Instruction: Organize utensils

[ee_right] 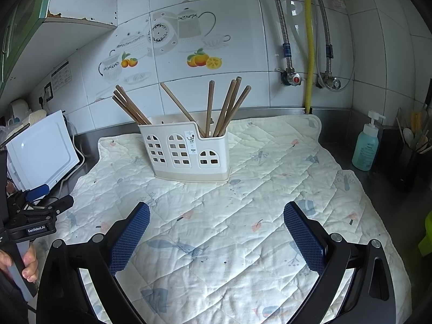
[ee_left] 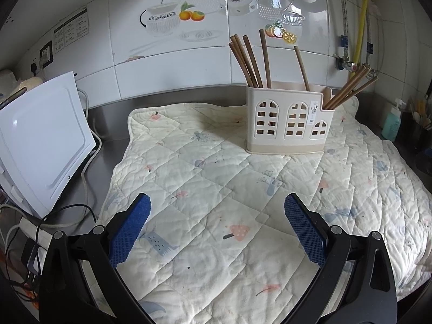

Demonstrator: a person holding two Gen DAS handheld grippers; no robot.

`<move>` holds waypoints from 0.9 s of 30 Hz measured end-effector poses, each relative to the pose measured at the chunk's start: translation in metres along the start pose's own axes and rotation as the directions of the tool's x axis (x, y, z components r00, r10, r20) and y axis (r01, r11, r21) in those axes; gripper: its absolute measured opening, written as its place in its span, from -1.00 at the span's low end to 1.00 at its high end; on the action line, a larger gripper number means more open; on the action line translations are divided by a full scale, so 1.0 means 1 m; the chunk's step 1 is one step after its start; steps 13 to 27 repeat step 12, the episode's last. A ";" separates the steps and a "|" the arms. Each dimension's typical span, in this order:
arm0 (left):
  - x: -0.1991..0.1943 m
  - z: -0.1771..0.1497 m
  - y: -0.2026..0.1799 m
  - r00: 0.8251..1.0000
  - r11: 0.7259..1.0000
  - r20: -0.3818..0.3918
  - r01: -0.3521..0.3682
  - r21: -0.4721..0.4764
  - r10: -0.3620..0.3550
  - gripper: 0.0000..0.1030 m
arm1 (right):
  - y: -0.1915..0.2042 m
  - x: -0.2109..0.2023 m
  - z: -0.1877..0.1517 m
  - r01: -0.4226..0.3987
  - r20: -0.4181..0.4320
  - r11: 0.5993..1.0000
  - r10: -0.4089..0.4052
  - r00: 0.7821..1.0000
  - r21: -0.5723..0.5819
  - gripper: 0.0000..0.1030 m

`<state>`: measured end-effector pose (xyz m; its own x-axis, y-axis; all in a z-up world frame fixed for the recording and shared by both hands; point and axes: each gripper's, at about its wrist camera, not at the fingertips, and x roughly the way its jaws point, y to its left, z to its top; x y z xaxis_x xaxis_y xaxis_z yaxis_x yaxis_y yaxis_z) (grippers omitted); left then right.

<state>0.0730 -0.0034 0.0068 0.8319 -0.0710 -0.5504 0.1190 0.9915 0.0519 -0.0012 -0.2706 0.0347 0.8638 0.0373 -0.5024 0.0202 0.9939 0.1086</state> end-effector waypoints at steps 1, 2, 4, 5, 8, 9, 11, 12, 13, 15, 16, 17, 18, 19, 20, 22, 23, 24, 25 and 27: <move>0.000 0.000 0.001 1.000 1.000 -0.001 0.000 -0.001 0.000 0.91 | 0.000 0.000 0.000 0.000 -0.001 1.000 0.000 1.000 0.000 0.87; 0.000 0.000 0.001 1.000 1.000 -0.002 0.002 0.000 -0.002 0.91 | 0.000 0.001 -0.001 0.002 -0.002 1.000 -0.002 1.000 0.000 0.87; 0.001 -0.001 0.001 1.000 1.000 -0.006 -0.002 0.000 0.002 0.91 | -0.001 0.001 -0.001 0.003 -0.004 1.000 -0.003 1.000 0.001 0.87; 0.002 -0.001 0.001 1.000 1.000 -0.010 -0.001 -0.001 0.001 0.91 | -0.001 0.002 -0.002 0.003 -0.007 1.000 -0.003 1.000 0.002 0.87; 0.004 -0.002 0.001 1.000 1.000 -0.017 -0.002 -0.004 0.002 0.91 | -0.002 0.002 -0.003 0.005 -0.010 1.000 -0.005 1.000 0.001 0.87; 0.004 -0.002 0.001 1.000 1.000 -0.018 -0.002 -0.004 0.002 0.91 | -0.002 0.002 -0.003 0.005 -0.011 1.000 -0.005 1.000 0.001 0.87; 0.004 -0.002 0.001 1.000 1.000 -0.019 0.002 -0.005 -0.002 0.91 | -0.003 0.003 -0.003 0.006 -0.011 1.000 -0.006 1.000 0.001 0.87; 0.004 -0.002 0.001 1.000 1.000 -0.020 0.003 -0.006 -0.003 0.91 | -0.003 0.003 -0.003 0.005 -0.011 1.000 -0.005 1.000 0.001 0.87; 0.004 -0.002 0.001 1.000 1.000 -0.020 0.003 -0.006 -0.003 0.91 | -0.003 0.003 -0.003 0.005 -0.011 1.000 -0.005 1.000 0.001 0.87; 0.004 -0.002 0.001 1.000 1.000 -0.020 0.003 -0.006 -0.003 0.91 | -0.003 0.003 -0.003 0.005 -0.011 1.000 -0.005 1.000 0.001 0.87; 0.004 -0.002 0.001 1.000 1.000 -0.020 0.003 -0.006 -0.003 0.91 | -0.003 0.003 -0.003 0.005 -0.011 1.000 -0.005 1.000 0.001 0.87; 0.004 -0.002 0.001 1.000 1.000 -0.020 0.003 -0.006 -0.003 0.91 | -0.003 0.003 -0.003 0.005 -0.011 1.000 -0.005 1.000 0.001 0.87; 0.004 -0.002 0.001 1.000 1.000 -0.020 0.003 -0.006 -0.003 0.91 | -0.003 0.003 -0.003 0.005 -0.011 1.000 -0.005 1.000 0.001 0.87; 0.004 -0.002 0.001 1.000 1.000 -0.020 0.003 -0.006 -0.003 0.91 | -0.003 0.003 -0.003 0.005 -0.011 1.000 -0.005 1.000 0.001 0.87; 0.004 -0.002 0.001 1.000 1.000 -0.020 0.003 -0.006 -0.003 0.91 | -0.003 0.003 -0.003 0.005 -0.011 1.000 -0.005 1.000 0.001 0.87; 0.004 -0.002 0.001 1.000 1.000 -0.020 0.003 -0.006 -0.003 0.91 | -0.003 0.003 -0.003 0.005 -0.011 1.000 -0.005 1.000 0.001 0.87; 0.004 -0.002 0.001 1.000 1.000 -0.020 0.003 -0.006 -0.003 0.91 | -0.003 0.003 -0.003 0.005 -0.011 1.000 -0.005 1.000 0.001 0.87; 0.004 -0.002 0.001 1.000 1.000 -0.020 0.003 -0.006 -0.003 0.91 | -0.003 0.003 -0.003 0.005 -0.011 1.000 -0.005 1.000 0.001 0.87; 0.004 -0.002 0.001 1.000 1.000 -0.020 0.003 -0.006 -0.003 0.91 | -0.003 0.003 -0.003 0.005 -0.011 1.000 -0.005 1.000 0.001 0.87; 0.004 -0.002 0.001 1.000 1.000 -0.020 0.003 -0.006 -0.003 0.91 | -0.003 0.003 -0.003 0.005 -0.011 1.000 -0.005 1.000 0.001 0.87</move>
